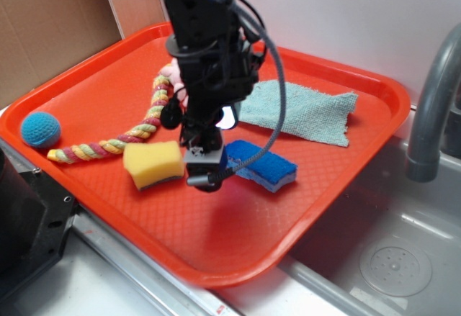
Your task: Grab the blue sponge.
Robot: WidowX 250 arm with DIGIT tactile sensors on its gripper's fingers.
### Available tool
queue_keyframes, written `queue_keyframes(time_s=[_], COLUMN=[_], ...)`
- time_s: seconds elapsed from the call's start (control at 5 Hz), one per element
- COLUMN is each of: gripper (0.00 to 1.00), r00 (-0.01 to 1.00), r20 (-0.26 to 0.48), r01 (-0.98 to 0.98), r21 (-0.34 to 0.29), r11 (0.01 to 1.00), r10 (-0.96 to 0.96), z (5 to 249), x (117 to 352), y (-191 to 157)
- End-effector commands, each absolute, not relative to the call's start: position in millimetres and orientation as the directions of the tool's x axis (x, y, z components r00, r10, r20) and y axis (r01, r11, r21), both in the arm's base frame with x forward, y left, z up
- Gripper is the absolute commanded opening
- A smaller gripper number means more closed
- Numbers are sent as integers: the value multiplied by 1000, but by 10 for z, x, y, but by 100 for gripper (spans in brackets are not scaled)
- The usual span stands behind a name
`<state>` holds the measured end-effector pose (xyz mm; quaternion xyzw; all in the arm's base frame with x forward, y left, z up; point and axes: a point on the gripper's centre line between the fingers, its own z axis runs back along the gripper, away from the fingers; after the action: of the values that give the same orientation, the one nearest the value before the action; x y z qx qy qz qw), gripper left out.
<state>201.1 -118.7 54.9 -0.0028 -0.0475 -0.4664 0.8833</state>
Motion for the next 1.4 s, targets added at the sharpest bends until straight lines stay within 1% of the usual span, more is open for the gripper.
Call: queue_keyframes(time_s=[0.0, 0.2, 0.4, 0.6, 0.8, 1.0, 1.2], gripper=[100, 100, 0, 0, 0, 0, 0], r00=[387, 311, 325, 410, 622, 793, 914], r20=[155, 113, 80, 104, 135, 169, 172], r01=[916, 946, 942, 905, 774, 593, 376], r21=[51, 58, 59, 74, 46, 8, -7], r11=[398, 319, 330, 418, 632, 805, 927], r10=[-909, -944, -942, -906, -771, -586, -369], z=[427, 176, 95, 289, 647, 949, 1225], x=[2182, 2192, 2156, 2094, 1923, 1700, 1481], y=[-1434, -1587, -1574, -1429, -979, -525, -102])
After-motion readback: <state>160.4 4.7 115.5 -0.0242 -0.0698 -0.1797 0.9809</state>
